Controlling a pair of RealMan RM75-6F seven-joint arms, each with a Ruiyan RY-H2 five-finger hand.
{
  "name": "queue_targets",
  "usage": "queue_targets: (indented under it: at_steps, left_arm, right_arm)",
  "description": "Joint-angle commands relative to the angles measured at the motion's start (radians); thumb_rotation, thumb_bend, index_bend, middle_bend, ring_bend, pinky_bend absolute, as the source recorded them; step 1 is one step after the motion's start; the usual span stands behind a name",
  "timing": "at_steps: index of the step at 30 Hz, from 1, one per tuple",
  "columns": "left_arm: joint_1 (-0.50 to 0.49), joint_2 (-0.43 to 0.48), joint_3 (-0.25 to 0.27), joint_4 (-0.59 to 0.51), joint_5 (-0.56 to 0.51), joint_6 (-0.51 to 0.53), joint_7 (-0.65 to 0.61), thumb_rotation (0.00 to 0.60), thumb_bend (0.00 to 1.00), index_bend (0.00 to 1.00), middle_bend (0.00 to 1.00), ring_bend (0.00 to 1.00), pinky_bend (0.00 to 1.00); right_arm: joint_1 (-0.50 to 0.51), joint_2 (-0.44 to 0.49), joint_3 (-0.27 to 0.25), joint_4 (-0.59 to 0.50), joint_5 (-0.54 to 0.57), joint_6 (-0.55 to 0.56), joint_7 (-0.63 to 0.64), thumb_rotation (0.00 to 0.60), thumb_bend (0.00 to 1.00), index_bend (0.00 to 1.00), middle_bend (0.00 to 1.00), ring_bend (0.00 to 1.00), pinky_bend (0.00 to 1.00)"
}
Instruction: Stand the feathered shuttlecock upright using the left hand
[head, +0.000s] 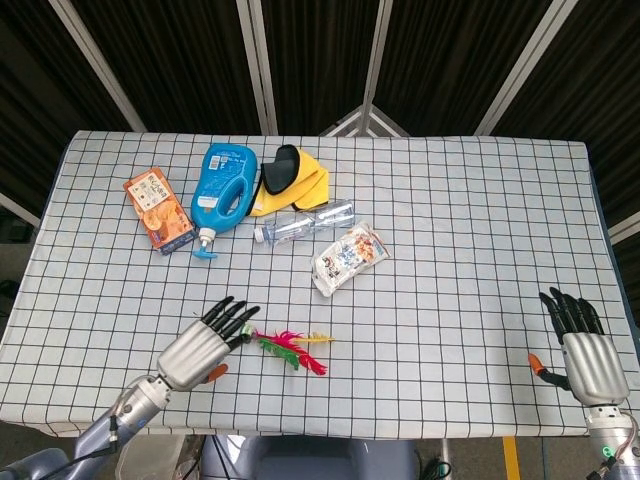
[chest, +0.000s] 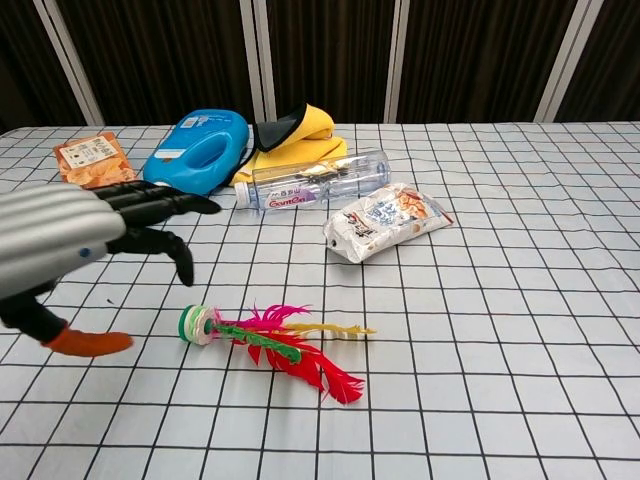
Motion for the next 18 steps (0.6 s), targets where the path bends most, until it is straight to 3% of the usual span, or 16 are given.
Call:
queue_targets:
  at_steps: [1, 9, 18]
  left_arm:
    - [-0.039, -0.107, -0.027, 0.029, -0.048, -0.052, 0.066, 0.6, 0.37, 0.36, 0.0, 0.0, 0.0]
    - [-0.085, -0.251, -0.061, 0.09, -0.127, -0.099, 0.159, 0.6, 0.37, 0.38, 0.0, 0.0, 0.0]
    - [-0.095, -0.364, -0.059, 0.152, -0.169, -0.075, 0.224, 0.6, 0.42, 0.45, 0.0, 0.0, 0.0]
  right_arm:
    - [0.0, 0.001, 0.0, -0.001, 0.001, 0.0, 0.002, 0.6, 0.33, 0.0, 0.0, 0.0, 0.0]
    - [-0.003, 0.003, -0.003, -0.01, 0.007, -0.004, -0.003, 0.6, 0.33, 0.0, 0.0, 0.0, 0.0]
    - [-0.004, 0.005, 0.0, -0.012, 0.01, -0.002, 0.006, 0.6, 0.33, 0.0, 0.0, 0.0, 0.0]
